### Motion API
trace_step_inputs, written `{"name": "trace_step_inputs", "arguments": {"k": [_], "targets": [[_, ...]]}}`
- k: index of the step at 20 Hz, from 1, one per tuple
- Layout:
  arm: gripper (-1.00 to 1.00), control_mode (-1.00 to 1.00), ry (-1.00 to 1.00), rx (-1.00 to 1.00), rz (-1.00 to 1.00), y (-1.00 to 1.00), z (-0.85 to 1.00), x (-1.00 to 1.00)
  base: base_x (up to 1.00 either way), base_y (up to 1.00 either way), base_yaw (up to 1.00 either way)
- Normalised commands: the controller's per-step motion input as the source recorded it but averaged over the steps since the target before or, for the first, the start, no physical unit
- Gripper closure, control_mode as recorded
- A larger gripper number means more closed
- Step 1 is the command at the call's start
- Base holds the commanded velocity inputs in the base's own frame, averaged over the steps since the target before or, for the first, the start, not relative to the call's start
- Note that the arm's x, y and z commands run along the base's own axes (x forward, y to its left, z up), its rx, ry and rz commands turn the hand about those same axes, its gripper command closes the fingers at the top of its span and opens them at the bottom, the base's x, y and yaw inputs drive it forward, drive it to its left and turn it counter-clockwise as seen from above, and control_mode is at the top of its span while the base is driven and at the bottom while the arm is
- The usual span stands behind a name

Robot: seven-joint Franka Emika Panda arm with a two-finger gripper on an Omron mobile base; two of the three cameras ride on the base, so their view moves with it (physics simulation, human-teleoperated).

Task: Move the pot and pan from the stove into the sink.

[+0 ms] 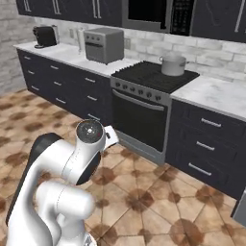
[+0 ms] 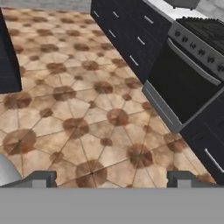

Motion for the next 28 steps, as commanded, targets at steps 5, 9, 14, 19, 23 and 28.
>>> {"name": "trace_step_inputs", "arguments": {"k": [5, 9, 14, 19, 23, 28], "targets": [[-1.00, 1.00, 0.00, 0.00, 0.00, 0.00, 0.00, 0.00, 0.12, -0.10, -0.38], [-1.00, 1.00, 0.00, 0.00, 0.00, 0.00, 0.00, 0.00, 0.02, -0.31, -0.29], [-1.00, 1.00, 0.00, 0.00, 0.00, 0.00, 0.00, 0.00, 0.00, -0.37, -0.27], [-1.00, 1.00, 0.00, 0.00, 0.00, 0.00, 0.00, 0.00, 0.00, -0.36, -0.26], [-1.00, 1.00, 0.00, 0.00, 0.00, 0.00, 0.00, 0.00, -0.02, -0.06, -0.05], [-1.00, 1.00, 0.00, 0.00, 0.00, 0.00, 0.00, 0.00, 0.03, 0.78, -0.10]]}}
